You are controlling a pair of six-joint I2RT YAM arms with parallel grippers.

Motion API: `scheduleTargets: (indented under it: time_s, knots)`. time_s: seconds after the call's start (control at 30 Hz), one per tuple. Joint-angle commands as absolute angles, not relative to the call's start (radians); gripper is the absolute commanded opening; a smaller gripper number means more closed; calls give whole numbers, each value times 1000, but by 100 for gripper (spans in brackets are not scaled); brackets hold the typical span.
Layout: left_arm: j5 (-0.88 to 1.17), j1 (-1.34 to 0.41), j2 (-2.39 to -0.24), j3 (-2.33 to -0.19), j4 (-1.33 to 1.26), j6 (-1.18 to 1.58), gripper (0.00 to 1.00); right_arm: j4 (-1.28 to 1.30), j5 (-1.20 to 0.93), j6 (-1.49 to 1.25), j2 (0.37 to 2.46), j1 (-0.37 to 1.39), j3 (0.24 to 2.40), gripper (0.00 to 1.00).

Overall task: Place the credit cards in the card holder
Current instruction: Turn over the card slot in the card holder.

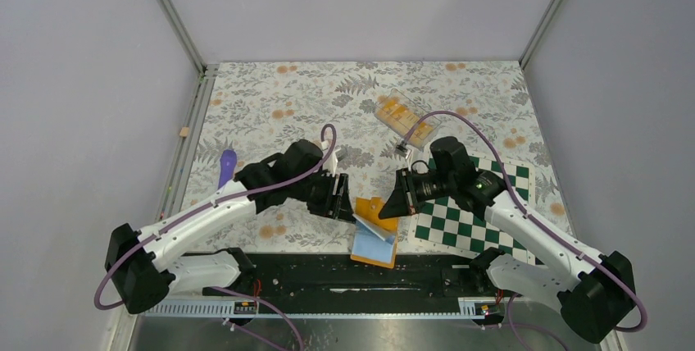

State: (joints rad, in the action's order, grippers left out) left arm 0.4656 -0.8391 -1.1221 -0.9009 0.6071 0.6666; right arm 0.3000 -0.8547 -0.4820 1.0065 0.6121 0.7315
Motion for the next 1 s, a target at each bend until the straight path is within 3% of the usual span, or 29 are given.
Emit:
scheduleTargets:
  time_s: [0.0,0.5,0.97]
  knots:
    - [452,-846,-1139,-971,687,594,51,321,-857,-429,1013,609,771,0]
    - [373,-930,-1201,-999,682,591,53,332,-858,-413,1015,609,781,0]
    - [513,-893,-1076,-787,300,728,65,134,-951,-594,1004,608,742,0]
